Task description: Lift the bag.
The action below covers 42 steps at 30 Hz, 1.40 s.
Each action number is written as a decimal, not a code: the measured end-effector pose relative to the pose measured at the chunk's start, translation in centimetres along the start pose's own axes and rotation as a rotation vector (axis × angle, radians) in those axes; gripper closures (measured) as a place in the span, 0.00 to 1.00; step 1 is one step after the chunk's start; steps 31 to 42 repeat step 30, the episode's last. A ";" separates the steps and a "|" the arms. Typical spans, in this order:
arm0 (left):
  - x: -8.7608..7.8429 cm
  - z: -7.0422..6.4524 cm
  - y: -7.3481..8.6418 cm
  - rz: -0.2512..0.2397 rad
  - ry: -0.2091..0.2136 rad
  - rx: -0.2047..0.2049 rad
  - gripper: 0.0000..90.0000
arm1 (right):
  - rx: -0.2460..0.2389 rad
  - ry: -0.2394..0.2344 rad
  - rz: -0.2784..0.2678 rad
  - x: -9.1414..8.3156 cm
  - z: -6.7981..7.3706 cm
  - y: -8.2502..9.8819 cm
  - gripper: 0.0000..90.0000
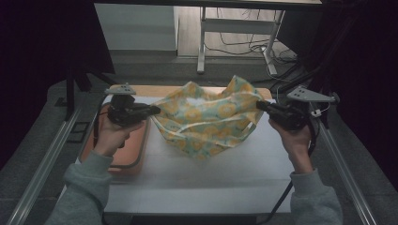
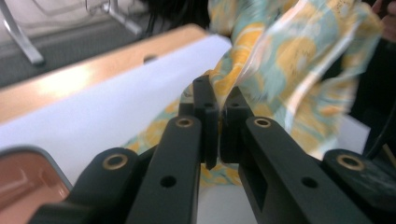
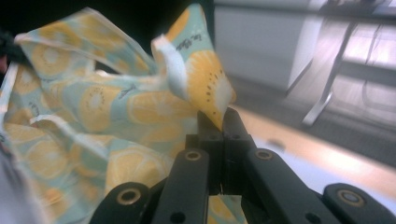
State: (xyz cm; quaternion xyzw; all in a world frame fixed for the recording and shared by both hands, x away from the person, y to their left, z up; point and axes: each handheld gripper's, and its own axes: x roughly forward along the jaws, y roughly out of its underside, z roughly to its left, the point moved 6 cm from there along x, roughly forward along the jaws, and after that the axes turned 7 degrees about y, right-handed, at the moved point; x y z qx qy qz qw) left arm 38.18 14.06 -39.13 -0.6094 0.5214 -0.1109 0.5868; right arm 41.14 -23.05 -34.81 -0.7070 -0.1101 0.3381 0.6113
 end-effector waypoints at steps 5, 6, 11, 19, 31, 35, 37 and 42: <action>2.9 1.5 2.7 0.073 0.005 -0.053 0.94 | 0.023 -0.036 0.105 3.0 0.0 4.6 0.98; 3.3 1.7 3.1 0.088 0.007 -0.058 0.93 | 0.027 -0.040 0.121 3.5 -0.1 5.4 0.98; 3.4 1.8 3.8 0.083 -0.014 -0.037 0.35 | 0.026 -0.074 0.172 5.1 0.3 7.1 0.73; -3.9 0.9 5.4 -0.088 0.002 -0.001 0.11 | 0.040 -0.116 0.009 -1.7 -0.3 5.9 0.35; -4.0 1.0 10.2 -0.001 -0.071 -0.023 0.15 | 0.003 -0.076 0.107 -2.2 -0.3 11.7 0.34; -4.0 1.0 10.2 -0.001 -0.071 -0.023 0.15 | 0.003 -0.076 0.107 -2.2 -0.3 11.7 0.34; -4.0 1.0 10.2 -0.001 -0.071 -0.023 0.15 | 0.003 -0.076 0.107 -2.2 -0.3 11.7 0.34; -4.0 1.0 10.2 -0.001 -0.071 -0.023 0.15 | 0.003 -0.076 0.107 -2.2 -0.3 11.7 0.34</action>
